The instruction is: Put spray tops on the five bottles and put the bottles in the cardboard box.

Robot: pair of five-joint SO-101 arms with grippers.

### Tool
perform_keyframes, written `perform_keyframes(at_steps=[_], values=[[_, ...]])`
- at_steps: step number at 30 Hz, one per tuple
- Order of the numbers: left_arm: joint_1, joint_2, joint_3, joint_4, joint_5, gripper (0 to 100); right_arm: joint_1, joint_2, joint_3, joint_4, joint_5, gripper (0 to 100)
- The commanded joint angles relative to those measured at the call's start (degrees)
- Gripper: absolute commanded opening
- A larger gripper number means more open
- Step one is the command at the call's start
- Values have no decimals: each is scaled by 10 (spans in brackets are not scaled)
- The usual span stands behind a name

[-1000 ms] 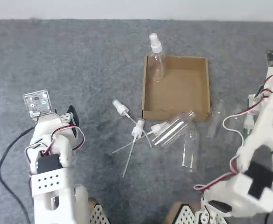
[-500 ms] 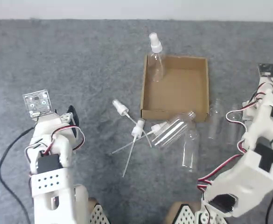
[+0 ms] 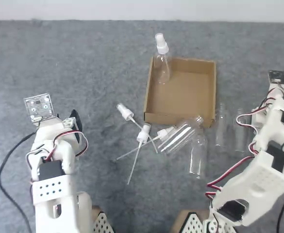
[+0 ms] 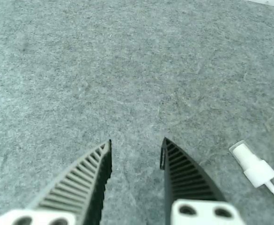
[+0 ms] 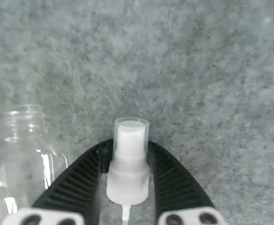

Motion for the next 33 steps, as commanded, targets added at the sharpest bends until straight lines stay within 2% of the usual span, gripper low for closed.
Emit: perform_keyframes(at_steps=[1, 7, 12, 16, 20, 24, 27, 33], values=[[0, -14, -6, -14, -4, 156, 1, -62, -20, 29, -8, 5], [0, -14, -6, -15, -4, 156, -26, -204, -19, 124, -10, 5], [0, -14, -6, -16, -4, 156, -96, -342, -19, 204, -30, 6], [0, -14, -6, -16, -4, 156, -207, -445, -19, 253, -84, 6], [-1, -14, -6, -16, -4, 156, -370, -498, -19, 287, -127, 6], [-1, -14, -6, -16, -4, 156, -518, -495, -19, 270, -181, 6], [-1, -14, -6, -16, -4, 156, -601, -465, -21, 231, -217, 6], [-1, -14, -6, -16, -4, 156, -661, -348, -23, 108, -273, 6]])
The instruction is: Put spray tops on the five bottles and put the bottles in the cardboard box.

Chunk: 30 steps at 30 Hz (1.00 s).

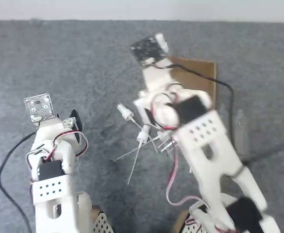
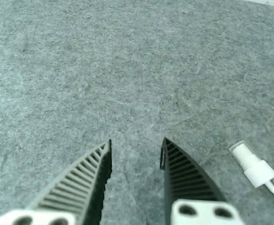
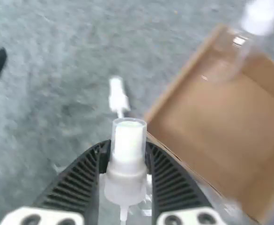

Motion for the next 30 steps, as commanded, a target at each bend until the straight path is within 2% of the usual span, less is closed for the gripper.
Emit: perform_keyframes(at_steps=[1, 11, 22, 24, 30], values=[[-1, -14, -6, -16, -4, 156, -36, 82, -24, -98, -49, 6], [0, -14, -6, -16, -4, 156, -95, 240, -25, -252, -84, 6], [0, -14, -5, -16, -4, 156, -95, 299, -25, -275, -81, 10], [0, -14, -5, -16, -4, 156, -95, 299, -25, -275, -81, 51], [0, -14, -5, -16, -4, 156, -96, 298, -25, -269, -80, 263]])
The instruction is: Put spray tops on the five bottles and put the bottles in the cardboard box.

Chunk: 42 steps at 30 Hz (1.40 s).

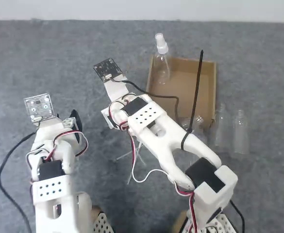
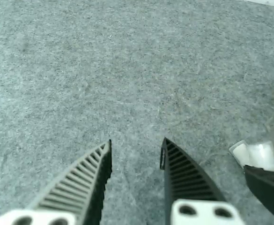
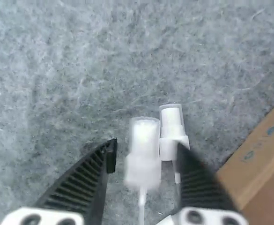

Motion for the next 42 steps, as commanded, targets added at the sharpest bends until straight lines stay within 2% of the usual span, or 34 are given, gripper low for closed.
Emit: perform_keyframes(at_steps=[1, 5, 12, 16, 20, 22, 25, 31, 34, 38, 42], values=[[0, -14, -5, -16, -4, 156, -2, -13, -27, -5, -4, 287], [0, -14, -5, -16, -4, 156, 0, -26, -70, 67, -3, 311], [0, -14, -5, -16, -4, 156, 2, -105, -187, 281, -1, 311], [0, -14, -5, -16, -4, 156, 29, -155, -228, 400, 85, 311], [0, -14, 1, -29, -4, 156, 87, -207, -235, 474, 120, 311], [0, -14, 6, -33, -4, 156, 131, -235, -235, 512, 129, 311], [9, -14, 7, -33, -4, 156, 214, -275, -231, 563, 181, 311], [9, -14, 7, -33, -4, 156, 448, -332, -150, 543, 270, 311], [9, -14, 7, -33, -4, 156, 538, -327, -90, 496, 307, 311], [9, -14, 8, -33, -4, 156, 626, -318, 11, 385, 324, 311], [9, -14, 8, -33, -4, 156, 666, -298, 101, 302, 345, 311]])
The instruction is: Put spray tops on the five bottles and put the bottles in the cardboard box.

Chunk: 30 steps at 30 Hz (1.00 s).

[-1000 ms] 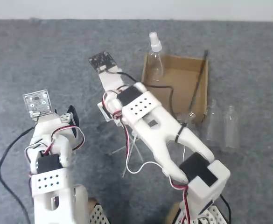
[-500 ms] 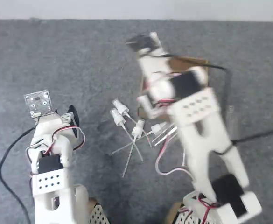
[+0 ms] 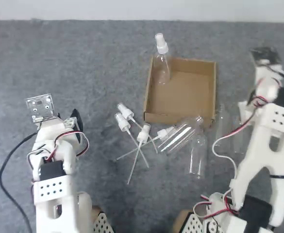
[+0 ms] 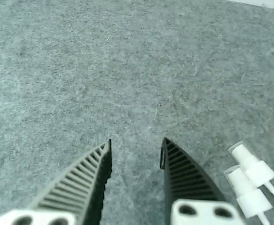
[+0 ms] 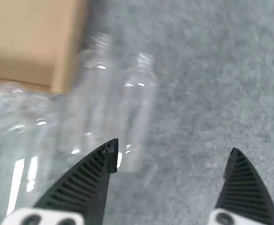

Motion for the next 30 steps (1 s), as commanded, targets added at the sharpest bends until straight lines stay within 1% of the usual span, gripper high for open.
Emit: perform_keyframes(at_steps=[1, 7, 11, 18, 23, 30], values=[[4, -13, -1, -12, -3, 156, 40, 8, 79, -95, 25, 311], [4, -13, -1, -12, -3, 156, 39, 57, 157, -192, 22, 311], [4, -13, -1, -12, -3, 156, 40, 99, 180, -231, 22, 311], [4, -13, -1, -12, -3, 156, 43, 165, 181, -270, 22, 307], [4, -13, -1, -12, -3, 156, 39, 198, 180, -299, 22, 259], [4, -13, -1, -12, -3, 156, 23, 217, 179, -302, 22, 261]])
